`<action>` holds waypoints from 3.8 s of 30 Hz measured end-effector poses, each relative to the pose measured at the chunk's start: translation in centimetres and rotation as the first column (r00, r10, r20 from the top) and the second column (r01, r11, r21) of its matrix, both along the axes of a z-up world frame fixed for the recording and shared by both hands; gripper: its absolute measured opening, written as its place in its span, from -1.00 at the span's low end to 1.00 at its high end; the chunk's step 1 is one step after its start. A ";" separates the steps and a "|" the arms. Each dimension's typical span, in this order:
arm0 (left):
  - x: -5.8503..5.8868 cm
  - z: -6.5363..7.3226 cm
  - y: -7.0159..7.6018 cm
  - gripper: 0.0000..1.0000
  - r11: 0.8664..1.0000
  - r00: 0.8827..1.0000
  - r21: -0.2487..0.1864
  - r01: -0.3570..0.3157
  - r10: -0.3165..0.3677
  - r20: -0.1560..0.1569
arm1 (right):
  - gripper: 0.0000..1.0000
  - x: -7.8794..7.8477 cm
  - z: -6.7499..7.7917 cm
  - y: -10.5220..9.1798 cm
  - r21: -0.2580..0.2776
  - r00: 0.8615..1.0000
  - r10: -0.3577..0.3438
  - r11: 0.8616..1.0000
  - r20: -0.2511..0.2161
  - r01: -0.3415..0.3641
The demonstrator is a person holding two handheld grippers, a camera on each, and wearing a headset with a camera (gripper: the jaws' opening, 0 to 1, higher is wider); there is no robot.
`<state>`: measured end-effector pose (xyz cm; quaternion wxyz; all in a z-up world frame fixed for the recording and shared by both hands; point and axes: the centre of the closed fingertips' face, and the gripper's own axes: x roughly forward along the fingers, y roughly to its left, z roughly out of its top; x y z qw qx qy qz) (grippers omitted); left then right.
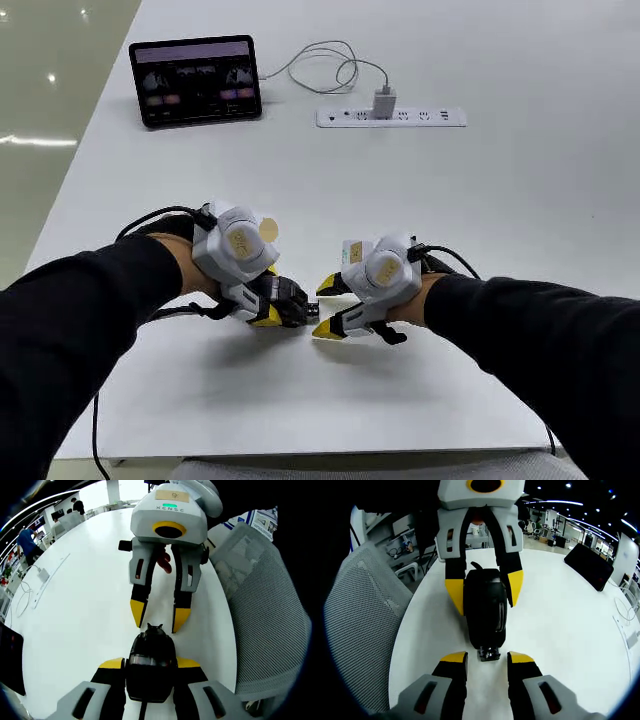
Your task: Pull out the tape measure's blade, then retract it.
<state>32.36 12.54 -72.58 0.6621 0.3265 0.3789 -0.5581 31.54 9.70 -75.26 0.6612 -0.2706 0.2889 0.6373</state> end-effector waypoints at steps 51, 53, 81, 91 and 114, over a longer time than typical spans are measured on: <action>0.0 0.2 0.0 -0.35 0.999 0.999 -0.016 -0.037 0.037 -0.012 | -0.82 0.4 -1.0 -1.5 -0.057 1.000 0.010 0.998 -0.017 -0.011; 0.0 0.2 0.0 -0.35 0.999 0.999 -0.017 -0.038 0.038 -0.011 | -0.82 0.3 -1.0 -1.7 -0.059 1.000 0.010 0.998 -0.020 -0.011; 0.1 0.1 0.0 -0.35 0.998 0.998 -0.038 -0.055 0.054 -0.011 | -0.82 0.7 -0.9 -4.3 -0.094 1.000 0.012 0.995 -0.010 -0.013; 0.1 0.1 0.0 -0.35 0.997 0.998 -0.042 -0.058 0.057 -0.010 | -0.82 0.8 -0.9 -5.3 -0.098 1.000 0.002 0.995 -0.009 -0.003; 0.0 0.2 0.0 -0.35 0.996 0.998 -0.055 -0.067 0.068 0.000 | -0.82 0.8 -0.8 -7.2 -0.101 1.000 -0.014 0.995 -0.011 0.013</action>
